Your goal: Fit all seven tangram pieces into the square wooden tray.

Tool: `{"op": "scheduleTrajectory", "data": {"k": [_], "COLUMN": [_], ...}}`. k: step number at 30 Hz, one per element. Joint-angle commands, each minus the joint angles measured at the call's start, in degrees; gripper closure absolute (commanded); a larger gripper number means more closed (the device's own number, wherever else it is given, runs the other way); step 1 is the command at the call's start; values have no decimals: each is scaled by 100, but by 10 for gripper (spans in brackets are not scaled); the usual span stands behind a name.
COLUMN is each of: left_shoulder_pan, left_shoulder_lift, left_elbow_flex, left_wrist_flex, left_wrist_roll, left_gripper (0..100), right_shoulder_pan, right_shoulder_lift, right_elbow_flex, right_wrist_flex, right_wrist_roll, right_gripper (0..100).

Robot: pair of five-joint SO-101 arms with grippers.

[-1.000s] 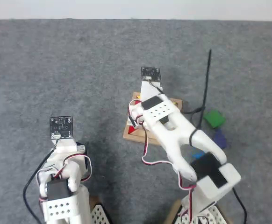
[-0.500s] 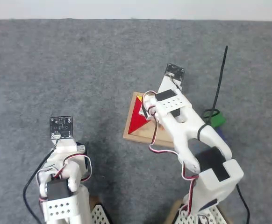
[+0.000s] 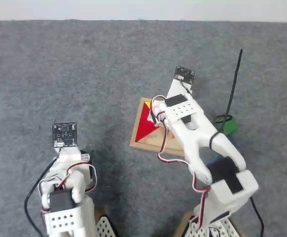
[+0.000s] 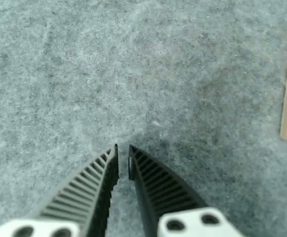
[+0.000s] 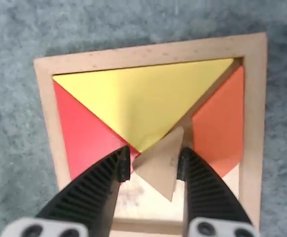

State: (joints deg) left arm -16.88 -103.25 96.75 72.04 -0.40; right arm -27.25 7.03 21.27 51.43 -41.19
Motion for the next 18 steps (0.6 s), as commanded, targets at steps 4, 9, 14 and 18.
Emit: {"op": "scheduleTrajectory", "data": {"k": [4,9,14,18], "left_shoulder_pan": [26,26,35,35], "left_shoulder_lift": [-97,-97,-97,-97], "left_elbow_flex": [-31,-31,-31,-31], "left_wrist_flex": [18,18,18,18], "left_wrist_roll": [-26,-26,-26,-26], "left_gripper": [964,964,964,964], "right_shoulder_pan": [-66,-312,-971,-1332], "right_shoulder_lift": [-1253,-1385,-1156,-1042], "right_elbow_flex": [-211,-26,378,404], "right_wrist_flex": [312,321,163,154], "right_wrist_roll": [545,554,563,563], "right_gripper": [834,834,835,835]}}
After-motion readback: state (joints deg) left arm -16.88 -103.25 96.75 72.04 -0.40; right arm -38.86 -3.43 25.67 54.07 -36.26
